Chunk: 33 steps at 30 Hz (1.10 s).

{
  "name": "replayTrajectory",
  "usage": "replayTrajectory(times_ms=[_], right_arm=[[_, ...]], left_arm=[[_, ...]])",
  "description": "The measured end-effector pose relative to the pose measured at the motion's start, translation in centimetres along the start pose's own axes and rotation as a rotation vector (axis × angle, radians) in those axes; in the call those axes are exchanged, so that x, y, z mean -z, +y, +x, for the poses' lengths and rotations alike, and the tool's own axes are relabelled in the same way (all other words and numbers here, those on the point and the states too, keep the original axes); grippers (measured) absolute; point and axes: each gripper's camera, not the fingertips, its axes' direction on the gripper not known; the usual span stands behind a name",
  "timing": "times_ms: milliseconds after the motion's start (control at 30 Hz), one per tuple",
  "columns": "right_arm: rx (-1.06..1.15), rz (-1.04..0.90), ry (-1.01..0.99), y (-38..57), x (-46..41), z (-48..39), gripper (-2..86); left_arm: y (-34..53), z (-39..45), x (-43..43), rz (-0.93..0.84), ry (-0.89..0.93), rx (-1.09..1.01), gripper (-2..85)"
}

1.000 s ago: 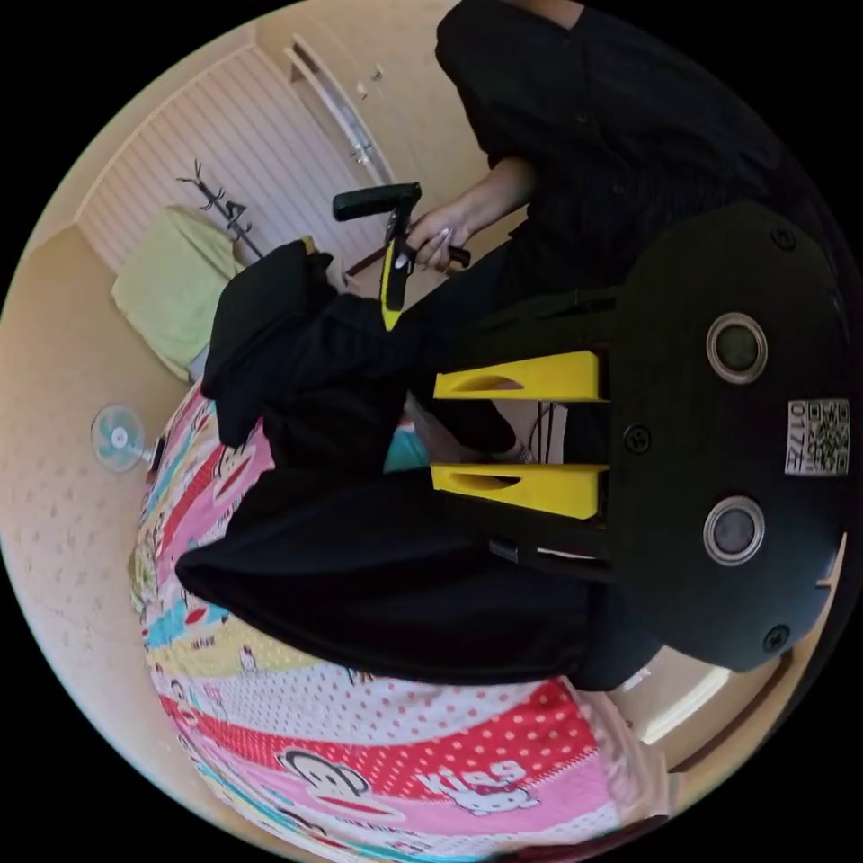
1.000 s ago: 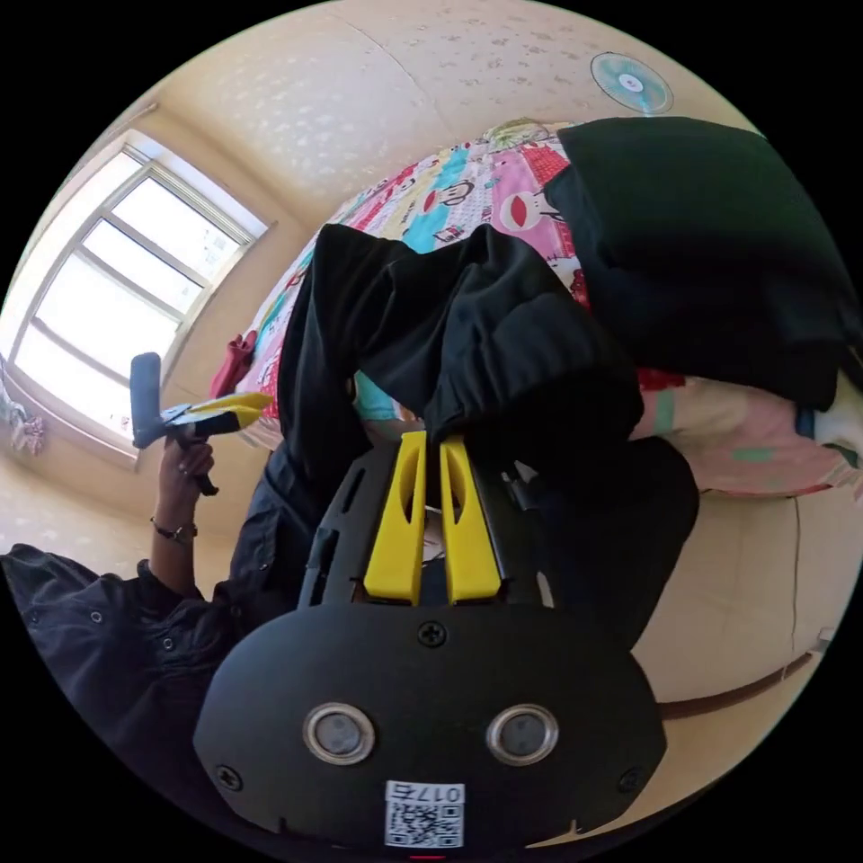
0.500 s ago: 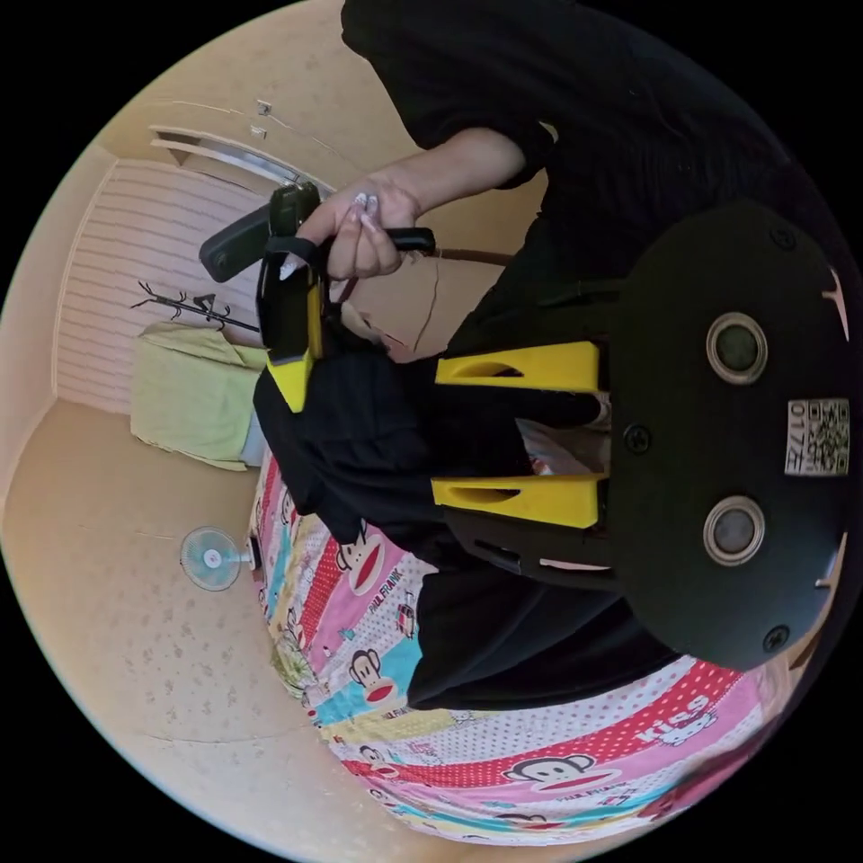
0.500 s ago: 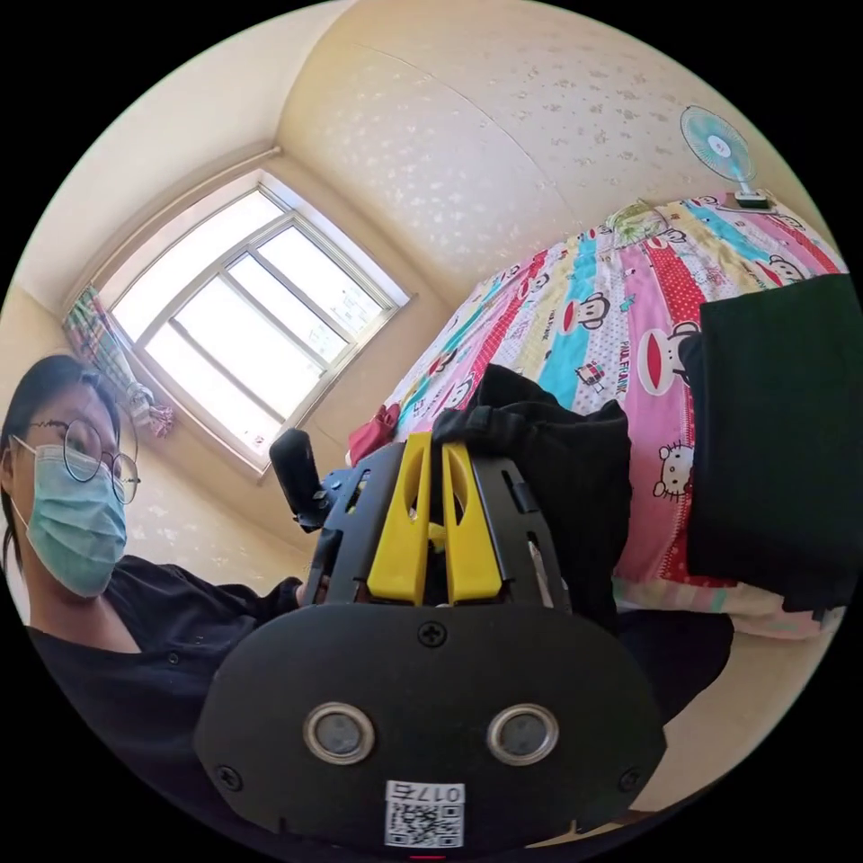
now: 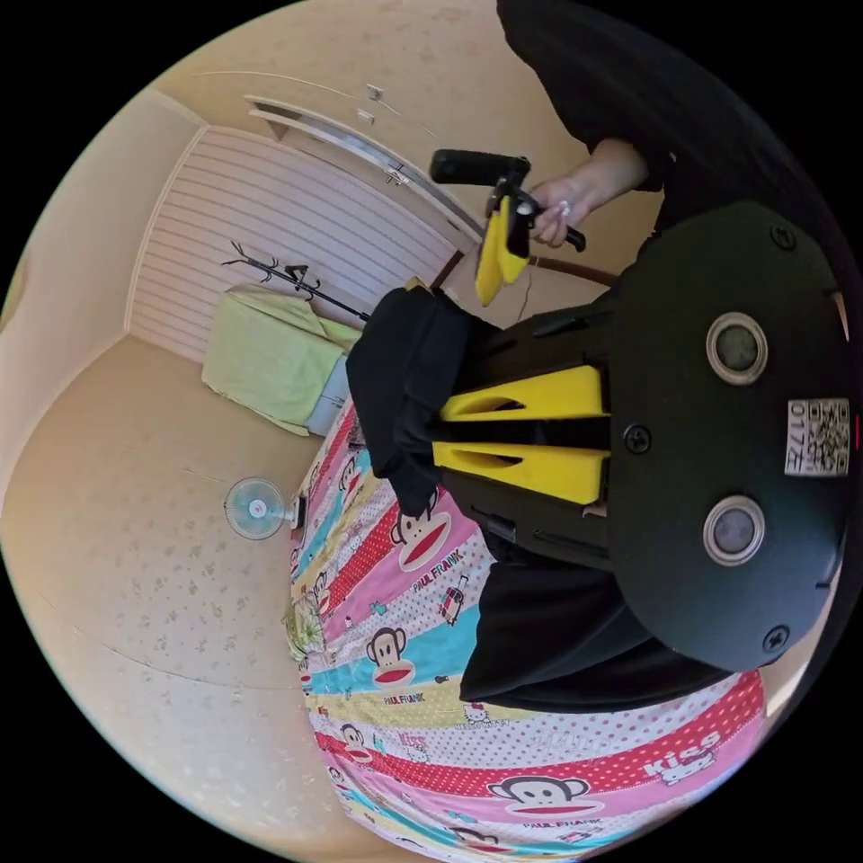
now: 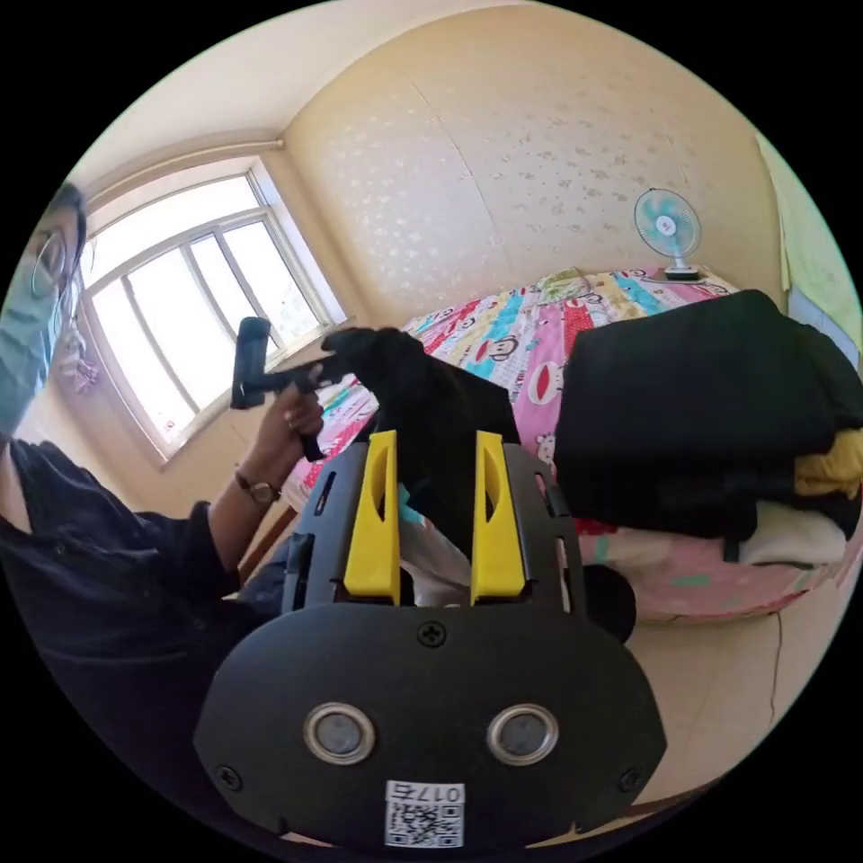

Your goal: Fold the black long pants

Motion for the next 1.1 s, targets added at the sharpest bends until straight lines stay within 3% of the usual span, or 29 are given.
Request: replayTrajectory(times_ms=[167,267,433,500,600,700,967,1100], right_arm=[[0.072,-0.160,0.193,11.2,-4.1,-0.6,18.4],[0.136,-0.258,0.226,13.2,-7.6,-1.9,18.9],[0.347,-0.246,0.190,12.2,-13.1,-7.0,20.8],[0.425,-0.193,0.237,11.2,-14.7,-9.6,21.3],[0.492,0.052,0.495,9.4,-15.6,-14.3,20.0],[0.489,0.247,0.669,7.0,-15.1,-17.2,12.1],[0.323,0.711,0.221,-4.8,3.3,-17.8,8.4],[0.290,0.853,0.091,-7.5,7.4,-19.1,8.6]], left_arm=[[-2.3,1.5,4.3,0.124,-0.001,0.034,4.0],[-4.2,3.4,7.8,0.219,0.014,0.026,3.9],[-8.3,7.4,13.2,0.298,0.042,-0.071,4.0],[-9.7,9.1,15.3,0.328,0.020,-0.102,3.9],[-11.4,11.3,19.0,0.388,0.001,-0.124,3.9],[-11.8,12.8,24.0,0.491,-0.060,-0.122,4.0],[-8.1,16.1,39.6,0.869,-0.142,-0.145,4.0],[-8.8,16.8,42.6,0.913,-0.138,-0.141,4.0]])
